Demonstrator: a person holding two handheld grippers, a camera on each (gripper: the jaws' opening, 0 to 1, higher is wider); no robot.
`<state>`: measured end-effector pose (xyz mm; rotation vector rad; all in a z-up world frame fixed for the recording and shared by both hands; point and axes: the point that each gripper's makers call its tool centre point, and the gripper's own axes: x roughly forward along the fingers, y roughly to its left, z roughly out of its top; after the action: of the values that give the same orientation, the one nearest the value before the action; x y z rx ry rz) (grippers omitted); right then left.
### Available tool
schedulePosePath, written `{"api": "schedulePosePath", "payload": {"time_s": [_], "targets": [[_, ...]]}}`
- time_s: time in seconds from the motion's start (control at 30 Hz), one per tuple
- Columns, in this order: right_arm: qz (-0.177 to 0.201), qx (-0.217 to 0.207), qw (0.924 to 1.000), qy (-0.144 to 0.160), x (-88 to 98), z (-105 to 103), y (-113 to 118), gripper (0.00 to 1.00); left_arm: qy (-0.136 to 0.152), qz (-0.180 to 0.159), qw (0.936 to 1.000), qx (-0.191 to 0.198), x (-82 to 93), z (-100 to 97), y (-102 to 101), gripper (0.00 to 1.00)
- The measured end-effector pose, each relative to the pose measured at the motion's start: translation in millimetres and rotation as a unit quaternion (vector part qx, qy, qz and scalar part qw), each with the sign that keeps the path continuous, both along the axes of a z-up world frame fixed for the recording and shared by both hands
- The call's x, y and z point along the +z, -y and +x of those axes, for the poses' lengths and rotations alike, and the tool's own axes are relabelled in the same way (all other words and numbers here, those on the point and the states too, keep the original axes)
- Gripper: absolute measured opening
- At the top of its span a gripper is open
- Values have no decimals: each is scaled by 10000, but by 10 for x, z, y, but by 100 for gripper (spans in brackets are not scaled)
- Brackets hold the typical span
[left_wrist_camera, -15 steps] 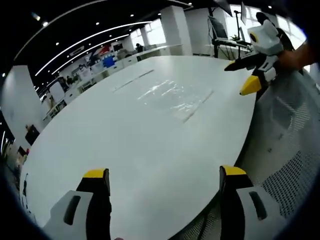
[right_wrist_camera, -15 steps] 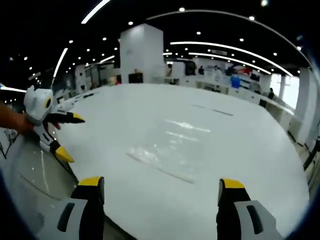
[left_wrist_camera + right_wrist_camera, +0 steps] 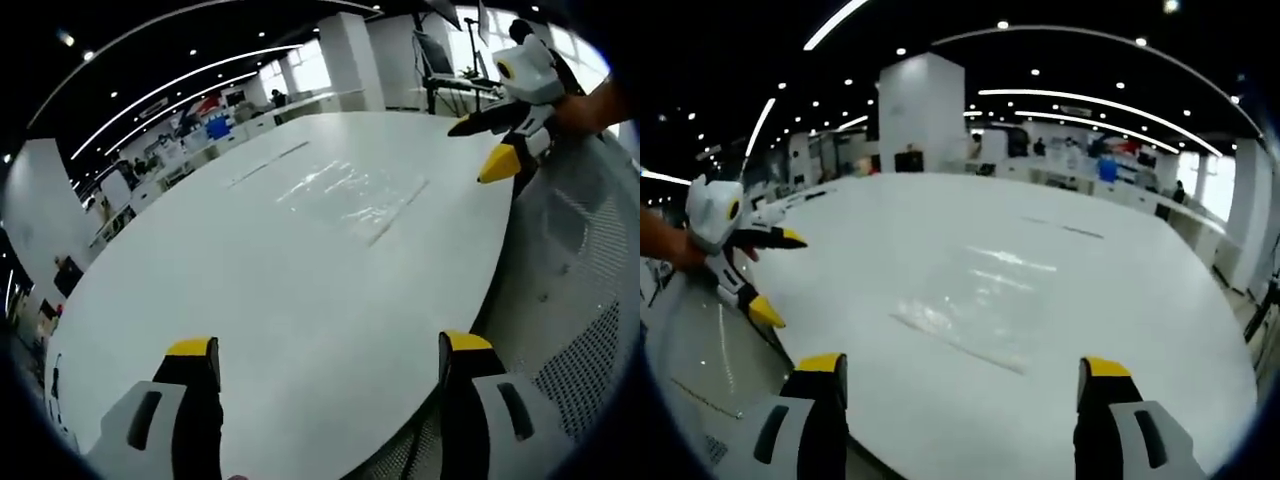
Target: Open the resealable bag by pulling the two sides of the seal apart until the entire bag opening is separated and visibly accessible.
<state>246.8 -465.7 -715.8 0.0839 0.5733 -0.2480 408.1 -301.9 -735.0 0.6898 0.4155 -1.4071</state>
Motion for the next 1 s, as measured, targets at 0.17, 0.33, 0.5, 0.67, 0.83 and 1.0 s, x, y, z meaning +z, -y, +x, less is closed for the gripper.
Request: {"api": "schedulePosePath", "payload": {"time_s": [0.17,0.33,0.5,0.67,0.83,1.0], "targets": [[16,18,10000,-19,-13,-11,-21,93,-8,-14,10000,26,-4,3,-16,89],[3,35,10000,43,7,1,-14,93,113,-37,9999,-16,26,7,-12,88],[-121,-37,9999,114,45,-12,9,92,142,-84,9999,15,44,18,-21,88],[-87,-56,9999,115,43,-1,20,92,131,-43,9999,-10,32,15,-17,86],[-54,-65,9999,67,27,4,21,91,101,16,9999,-10,9,29,-24,86],[-39,-99,9999,58,22,-9,24,91,142,-62,9999,10,34,40,-18,85]]}}
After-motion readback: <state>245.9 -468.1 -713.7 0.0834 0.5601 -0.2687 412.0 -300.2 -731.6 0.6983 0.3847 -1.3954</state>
